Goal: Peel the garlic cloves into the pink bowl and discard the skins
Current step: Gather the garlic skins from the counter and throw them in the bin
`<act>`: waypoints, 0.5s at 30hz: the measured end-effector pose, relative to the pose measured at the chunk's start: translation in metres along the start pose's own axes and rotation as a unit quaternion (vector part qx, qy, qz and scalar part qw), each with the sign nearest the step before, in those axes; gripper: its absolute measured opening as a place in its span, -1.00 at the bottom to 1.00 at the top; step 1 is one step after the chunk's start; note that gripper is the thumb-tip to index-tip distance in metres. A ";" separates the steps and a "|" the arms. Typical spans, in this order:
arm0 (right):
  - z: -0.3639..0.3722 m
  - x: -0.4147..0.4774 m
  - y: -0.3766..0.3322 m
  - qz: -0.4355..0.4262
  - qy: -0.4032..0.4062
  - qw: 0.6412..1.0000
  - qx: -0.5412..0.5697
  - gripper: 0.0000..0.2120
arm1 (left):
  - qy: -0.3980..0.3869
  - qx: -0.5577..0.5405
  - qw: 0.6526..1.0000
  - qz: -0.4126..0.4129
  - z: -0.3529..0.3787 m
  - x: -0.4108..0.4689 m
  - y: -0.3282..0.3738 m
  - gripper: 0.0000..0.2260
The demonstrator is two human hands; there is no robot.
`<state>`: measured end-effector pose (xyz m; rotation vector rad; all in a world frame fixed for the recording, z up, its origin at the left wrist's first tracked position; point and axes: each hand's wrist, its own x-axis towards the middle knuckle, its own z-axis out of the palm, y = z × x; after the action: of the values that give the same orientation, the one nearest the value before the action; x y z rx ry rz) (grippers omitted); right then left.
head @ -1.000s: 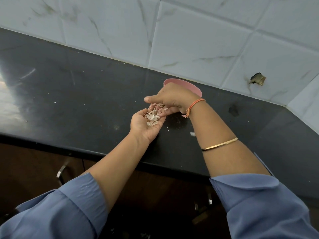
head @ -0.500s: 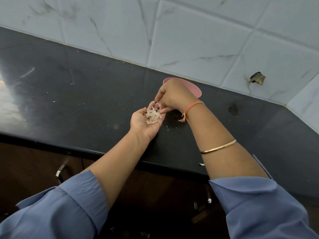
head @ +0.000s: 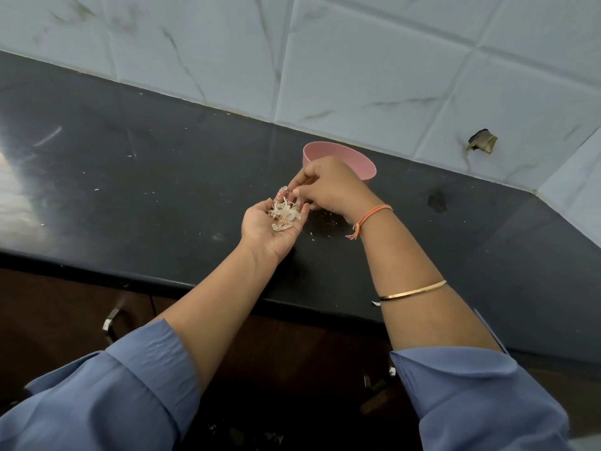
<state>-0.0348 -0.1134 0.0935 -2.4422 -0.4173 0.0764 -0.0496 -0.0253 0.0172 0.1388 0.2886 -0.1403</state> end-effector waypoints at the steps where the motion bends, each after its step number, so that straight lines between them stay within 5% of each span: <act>1: 0.001 -0.001 0.003 0.011 0.002 0.999 0.030 -0.82 | 0.000 0.002 1.000 -0.002 0.000 -0.001 0.000 -0.69; 7: -0.023 -0.023 0.029 0.108 0.033 0.969 0.220 -0.83 | 0.026 0.047 0.998 -0.011 0.003 -0.008 -0.008 -0.68; 15: -0.042 -0.070 0.060 0.204 -0.068 0.973 0.080 -0.93 | 0.002 0.044 0.997 -0.061 0.009 -0.021 -0.043 -0.68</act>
<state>-0.0777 -0.2047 0.0864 -2.3329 0.0397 0.4380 -0.0736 -0.0663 0.0268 0.2091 0.2959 -0.2730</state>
